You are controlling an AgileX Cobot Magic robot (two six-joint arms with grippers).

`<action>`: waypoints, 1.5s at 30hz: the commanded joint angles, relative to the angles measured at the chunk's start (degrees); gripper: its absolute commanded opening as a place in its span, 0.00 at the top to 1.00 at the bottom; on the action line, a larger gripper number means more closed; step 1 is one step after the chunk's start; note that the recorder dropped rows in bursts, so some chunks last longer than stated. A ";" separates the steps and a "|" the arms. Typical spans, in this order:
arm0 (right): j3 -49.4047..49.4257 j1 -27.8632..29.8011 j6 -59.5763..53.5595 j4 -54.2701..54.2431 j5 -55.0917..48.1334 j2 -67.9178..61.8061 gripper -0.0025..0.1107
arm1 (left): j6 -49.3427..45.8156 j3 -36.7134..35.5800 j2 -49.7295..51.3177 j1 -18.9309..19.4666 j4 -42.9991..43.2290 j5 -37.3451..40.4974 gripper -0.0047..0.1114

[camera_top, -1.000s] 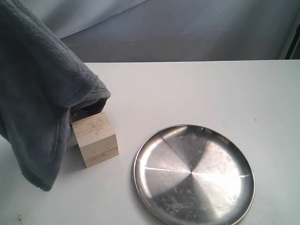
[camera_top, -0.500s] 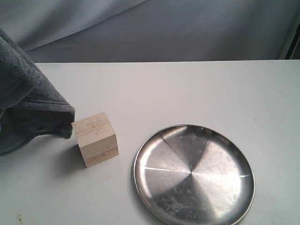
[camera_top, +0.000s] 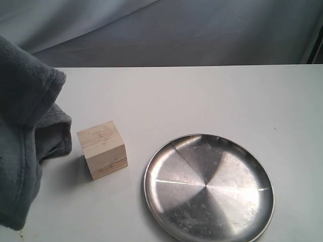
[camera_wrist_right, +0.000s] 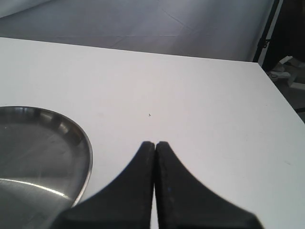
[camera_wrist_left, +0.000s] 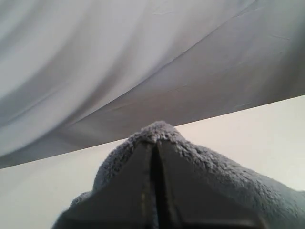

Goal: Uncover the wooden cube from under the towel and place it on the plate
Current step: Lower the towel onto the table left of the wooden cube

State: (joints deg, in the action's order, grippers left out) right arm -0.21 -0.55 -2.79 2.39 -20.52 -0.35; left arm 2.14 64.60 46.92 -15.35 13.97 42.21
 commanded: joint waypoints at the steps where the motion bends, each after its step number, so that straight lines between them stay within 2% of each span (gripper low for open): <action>1: 0.21 -0.11 -0.19 -0.27 0.53 0.35 0.98 | -0.75 -0.58 -3.17 0.06 -3.80 -0.11 0.96; 7: 0.21 -0.11 -0.19 -0.27 0.53 0.35 0.98 | -8.53 -0.58 -5.57 0.06 -17.51 5.19 0.96; 9: 0.21 -0.11 -0.19 -0.27 0.53 0.35 0.98 | -8.71 -0.67 -5.57 0.06 -18.33 7.33 0.96; 14: 0.21 -0.11 -0.19 -0.27 0.53 0.35 0.98 | -7.66 -4.27 -5.57 0.06 -14.30 7.30 0.96; 18: 0.21 -0.11 -0.19 -0.27 0.53 0.35 0.98 | -5.08 -9.53 -5.57 0.06 -11.98 4.09 0.96; 27: 0.21 -0.11 -0.19 -0.27 0.53 0.35 0.98 | -4.37 -21.28 -5.47 0.06 -11.88 -0.41 0.96; 30: 0.21 -0.11 -0.19 -0.27 0.53 0.35 0.98 | 2.64 -25.08 -5.47 0.06 -6.25 -0.41 0.96; 34: 0.21 -0.11 -0.19 -0.27 0.53 0.35 0.98 | 17.43 -27.89 -5.47 0.06 7.04 -0.41 0.96; 38: 0.21 -0.11 -0.19 -0.27 0.53 0.35 0.98 | 17.34 -30.29 -5.47 0.06 3.66 -0.53 0.96; 41: 0.21 -0.11 -0.19 -0.27 0.53 0.35 0.98 | 17.34 -34.49 -4.14 0.06 1.84 -4.62 0.96; 45: 0.21 -0.11 -0.19 -0.27 0.53 0.35 0.98 | 17.11 -35.75 -0.81 0.06 -0.31 -6.73 0.96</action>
State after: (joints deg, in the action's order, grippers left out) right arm -0.21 -0.55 -2.79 2.39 -20.52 -0.35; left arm 18.93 29.46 44.14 -15.35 14.84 37.64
